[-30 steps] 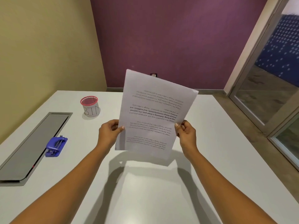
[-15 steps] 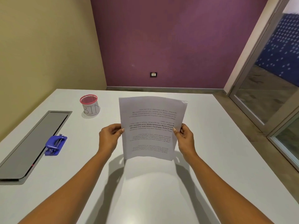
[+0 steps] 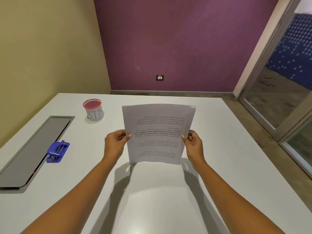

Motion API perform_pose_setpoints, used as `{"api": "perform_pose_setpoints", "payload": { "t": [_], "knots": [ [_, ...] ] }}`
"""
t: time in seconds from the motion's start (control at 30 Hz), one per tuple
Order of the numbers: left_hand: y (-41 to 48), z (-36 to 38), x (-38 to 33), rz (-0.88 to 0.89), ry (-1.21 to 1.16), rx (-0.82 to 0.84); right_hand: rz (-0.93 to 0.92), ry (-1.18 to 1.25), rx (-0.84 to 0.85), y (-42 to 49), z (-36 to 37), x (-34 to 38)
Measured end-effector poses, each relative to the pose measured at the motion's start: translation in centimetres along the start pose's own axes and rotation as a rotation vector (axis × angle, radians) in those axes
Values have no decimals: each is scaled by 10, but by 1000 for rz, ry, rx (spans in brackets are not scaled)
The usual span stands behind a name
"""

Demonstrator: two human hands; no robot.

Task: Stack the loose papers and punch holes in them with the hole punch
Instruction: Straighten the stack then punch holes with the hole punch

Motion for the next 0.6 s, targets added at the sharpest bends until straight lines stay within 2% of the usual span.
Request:
{"api": "perform_pose_setpoints", "payload": {
  "t": [0.6],
  "knots": [
    [-2, -3, -3, 23, -35, -6, -19, -44, -25, 2, -2, 4]
  ]
}}
Point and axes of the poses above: each hand's wrist, its own y-axis towards the middle knuckle, its own z-axis out of the palm, x = y × z, the point moved 5 cm from there along y, towards the middle knuckle, and after that the axes turned 10 degrees about y, right-handed, at the moved point
